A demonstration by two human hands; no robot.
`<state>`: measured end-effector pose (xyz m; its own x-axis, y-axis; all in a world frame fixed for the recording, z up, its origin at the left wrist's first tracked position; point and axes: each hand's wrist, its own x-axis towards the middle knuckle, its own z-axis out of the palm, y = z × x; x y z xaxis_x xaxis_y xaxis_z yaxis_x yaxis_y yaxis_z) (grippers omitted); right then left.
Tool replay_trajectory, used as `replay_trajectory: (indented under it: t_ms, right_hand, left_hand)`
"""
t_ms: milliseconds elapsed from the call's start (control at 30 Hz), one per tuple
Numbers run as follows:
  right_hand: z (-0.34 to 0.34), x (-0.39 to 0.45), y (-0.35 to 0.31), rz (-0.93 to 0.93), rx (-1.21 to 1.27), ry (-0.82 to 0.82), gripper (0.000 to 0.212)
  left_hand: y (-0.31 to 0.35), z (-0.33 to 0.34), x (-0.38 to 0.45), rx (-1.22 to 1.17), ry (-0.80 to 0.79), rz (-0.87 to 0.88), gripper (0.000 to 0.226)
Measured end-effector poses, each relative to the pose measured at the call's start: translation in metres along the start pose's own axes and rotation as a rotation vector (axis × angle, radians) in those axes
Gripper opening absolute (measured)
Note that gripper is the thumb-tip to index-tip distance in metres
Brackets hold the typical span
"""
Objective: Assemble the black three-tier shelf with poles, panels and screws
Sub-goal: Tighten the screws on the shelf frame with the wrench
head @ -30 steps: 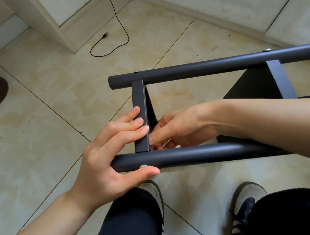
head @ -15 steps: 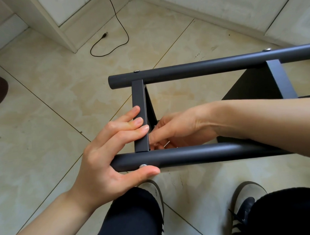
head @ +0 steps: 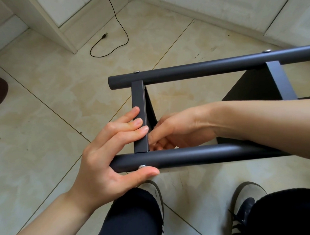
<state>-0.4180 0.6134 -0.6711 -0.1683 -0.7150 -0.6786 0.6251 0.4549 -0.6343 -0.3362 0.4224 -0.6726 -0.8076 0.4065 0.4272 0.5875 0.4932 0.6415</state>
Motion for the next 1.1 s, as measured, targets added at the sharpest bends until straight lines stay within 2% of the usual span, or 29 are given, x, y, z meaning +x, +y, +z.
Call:
replay_trajectory:
  t_ms: [167,267,333,500,633,700,767,867,967,1100]
  right_hand:
    - [0.0032,0.0011,0.0010,-0.033,0.008,-0.002,0.020]
    - [0.0010,-0.0018,-0.0020,-0.020,0.051,-0.035,0.027]
    - [-0.0013,-0.0044,-0.0046,0.018,0.063,-0.050,0.020]
    - [0.0004,-0.0030,-0.0044,0.030,0.034,-0.006,0.016]
    - [0.0006,-0.0019,-0.0029,0.034,0.012,0.021,0.025]
    - [0.0010,-0.0009,-0.0018,0.022,-0.011,0.033,0.022]
    - [0.0018,-0.0007,-0.0012,-0.005,-0.008,0.013,0.016]
    - [-0.0016,-0.0032,-0.0038,-0.011,0.051,-0.046,0.021]
    - [-0.0053,-0.0061,-0.0068,0.016,0.057,-0.095,0.011]
    - [-0.0043,-0.0025,-0.0026,0.023,0.000,-0.054,0.012]
  left_hand:
    - [0.0001,0.0005,-0.0005,-0.009,0.005,-0.005,0.054]
    - [-0.0003,-0.0001,-0.0009,-0.005,-0.001,-0.009,0.054]
    - [-0.0005,-0.0002,-0.0011,-0.008,-0.003,-0.018,0.053]
    - [-0.0007,-0.0001,-0.0018,-0.009,-0.001,-0.013,0.054]
    - [-0.0009,-0.0003,-0.0014,-0.012,0.001,-0.012,0.054]
    - [-0.0012,-0.0002,-0.0012,-0.017,-0.001,-0.009,0.054]
    - [-0.0014,-0.0005,-0.0012,-0.021,0.001,-0.007,0.055]
    - [-0.0015,-0.0005,-0.0012,-0.021,0.003,-0.008,0.055]
    - [-0.0017,-0.0001,-0.0013,-0.017,0.004,-0.008,0.055]
    - [-0.0014,0.0002,-0.0014,-0.018,0.005,-0.006,0.055]
